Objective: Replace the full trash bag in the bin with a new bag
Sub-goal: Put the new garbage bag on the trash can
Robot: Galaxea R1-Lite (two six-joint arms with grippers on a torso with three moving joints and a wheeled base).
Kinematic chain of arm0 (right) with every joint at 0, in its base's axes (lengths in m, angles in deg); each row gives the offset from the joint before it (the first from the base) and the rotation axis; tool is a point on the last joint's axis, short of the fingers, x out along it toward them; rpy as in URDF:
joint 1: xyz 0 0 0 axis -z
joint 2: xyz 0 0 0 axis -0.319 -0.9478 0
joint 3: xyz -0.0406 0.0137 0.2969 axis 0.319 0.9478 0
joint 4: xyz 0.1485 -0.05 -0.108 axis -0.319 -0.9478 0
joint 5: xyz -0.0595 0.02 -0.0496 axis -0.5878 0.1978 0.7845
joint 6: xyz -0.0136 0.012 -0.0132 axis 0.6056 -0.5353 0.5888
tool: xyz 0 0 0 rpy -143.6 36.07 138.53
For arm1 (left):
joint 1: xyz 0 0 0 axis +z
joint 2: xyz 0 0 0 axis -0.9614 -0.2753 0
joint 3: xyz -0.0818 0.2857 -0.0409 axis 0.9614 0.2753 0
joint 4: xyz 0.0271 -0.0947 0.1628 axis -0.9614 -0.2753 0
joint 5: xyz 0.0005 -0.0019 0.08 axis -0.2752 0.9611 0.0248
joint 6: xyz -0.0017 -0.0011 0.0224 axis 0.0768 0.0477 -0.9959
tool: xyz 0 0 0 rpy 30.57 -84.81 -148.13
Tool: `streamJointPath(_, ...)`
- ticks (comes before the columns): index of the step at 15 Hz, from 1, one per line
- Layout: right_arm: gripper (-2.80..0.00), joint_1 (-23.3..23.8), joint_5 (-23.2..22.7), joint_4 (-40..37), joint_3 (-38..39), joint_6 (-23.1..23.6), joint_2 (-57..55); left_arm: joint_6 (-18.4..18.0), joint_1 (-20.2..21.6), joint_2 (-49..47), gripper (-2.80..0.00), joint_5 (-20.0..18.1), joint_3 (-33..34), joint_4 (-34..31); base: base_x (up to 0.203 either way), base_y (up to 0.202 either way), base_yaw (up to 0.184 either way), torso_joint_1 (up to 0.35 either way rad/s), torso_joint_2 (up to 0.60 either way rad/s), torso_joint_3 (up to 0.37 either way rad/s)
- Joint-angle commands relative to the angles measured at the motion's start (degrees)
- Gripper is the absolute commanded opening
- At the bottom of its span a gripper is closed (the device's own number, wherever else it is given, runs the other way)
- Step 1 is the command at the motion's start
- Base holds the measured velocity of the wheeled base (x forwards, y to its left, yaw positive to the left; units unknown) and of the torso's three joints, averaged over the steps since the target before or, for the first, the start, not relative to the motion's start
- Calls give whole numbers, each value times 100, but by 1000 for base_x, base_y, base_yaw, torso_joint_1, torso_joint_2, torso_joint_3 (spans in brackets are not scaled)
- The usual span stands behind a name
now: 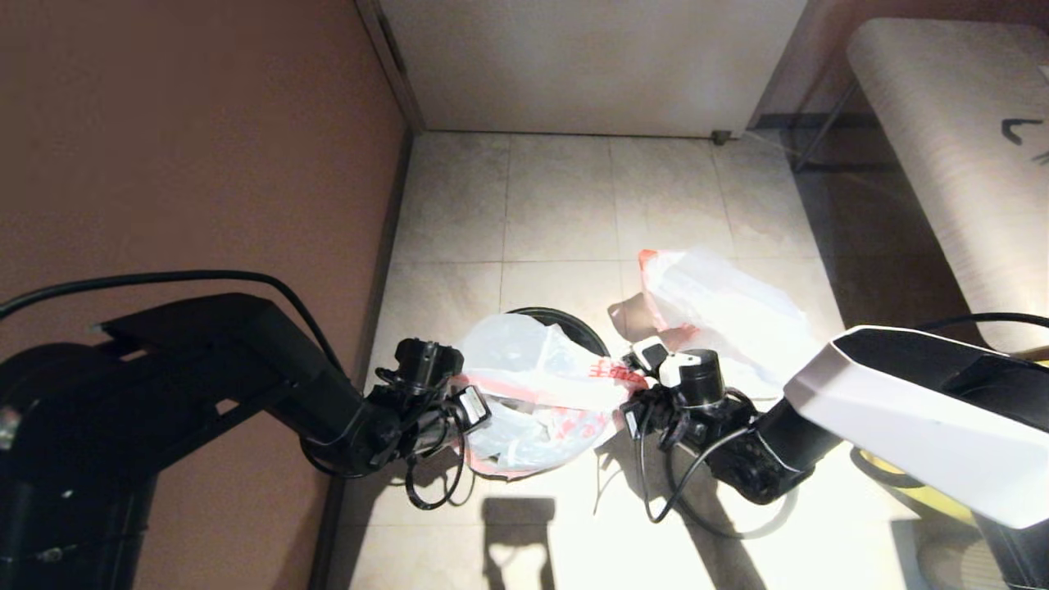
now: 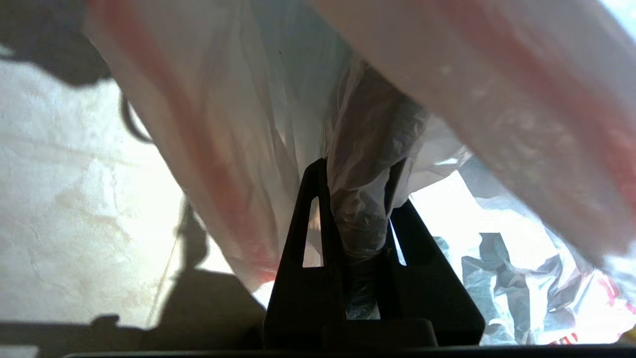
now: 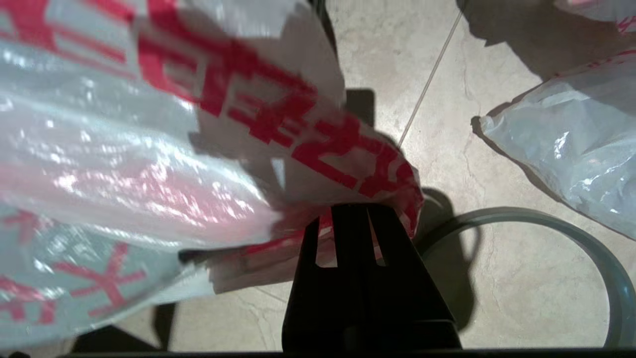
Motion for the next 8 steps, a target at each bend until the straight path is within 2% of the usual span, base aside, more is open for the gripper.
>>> streamJointPath(1,-280,-13,5,33,-58,-90,157,-93,-29,-6,-280,20,71,161,0,0,0,0,0,0)
streamJointPath(4,-280,24,10,27,-65,-422,429,-119,-50,-1,-280,22,111,185,0,0,0,0,0,0)
streamJointPath(8,-280,177,163,36,-278,-485,459,-288,-121,-1,-280,30,310,453,0,0,0,0,0,0)
